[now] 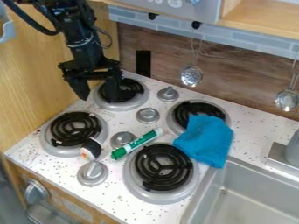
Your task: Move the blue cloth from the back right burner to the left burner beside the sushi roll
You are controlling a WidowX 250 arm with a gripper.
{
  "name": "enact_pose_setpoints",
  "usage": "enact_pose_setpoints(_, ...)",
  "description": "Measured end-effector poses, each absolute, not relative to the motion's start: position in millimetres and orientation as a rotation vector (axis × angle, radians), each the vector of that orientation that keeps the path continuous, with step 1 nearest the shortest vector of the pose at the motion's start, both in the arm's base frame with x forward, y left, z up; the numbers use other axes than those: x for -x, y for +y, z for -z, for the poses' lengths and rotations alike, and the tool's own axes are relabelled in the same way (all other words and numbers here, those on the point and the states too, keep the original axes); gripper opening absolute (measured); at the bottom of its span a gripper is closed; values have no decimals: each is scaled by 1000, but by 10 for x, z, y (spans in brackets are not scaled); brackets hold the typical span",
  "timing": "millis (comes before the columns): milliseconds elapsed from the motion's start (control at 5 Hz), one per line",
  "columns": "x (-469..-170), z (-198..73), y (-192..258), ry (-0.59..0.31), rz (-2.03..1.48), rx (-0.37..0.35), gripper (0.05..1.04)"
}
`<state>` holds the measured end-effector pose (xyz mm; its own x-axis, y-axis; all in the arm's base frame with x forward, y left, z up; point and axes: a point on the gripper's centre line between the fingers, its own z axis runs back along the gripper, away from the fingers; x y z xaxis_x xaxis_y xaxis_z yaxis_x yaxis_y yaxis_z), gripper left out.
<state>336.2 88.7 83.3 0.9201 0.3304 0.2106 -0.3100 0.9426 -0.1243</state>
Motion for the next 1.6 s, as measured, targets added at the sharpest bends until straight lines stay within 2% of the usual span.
enact_pose_setpoints(200,-3334,-739,882,-202,-338,92,1001)
enact_pose_setpoints(400,-3418,-626,508,-174,-273,51,1001)
enact_pose_setpoints(800,-3650,-461,-221,-202,-100,-118,1001)
enact_pose_setpoints(1000,-3771,-360,-445,-217,-46,-172,1001)
enact_pose_setpoints(1200,-3920,-214,-580,-223,-10,-182,1001)
enact_pose_setpoints(1600,-4181,0,-692,-270,25,-155,1001)
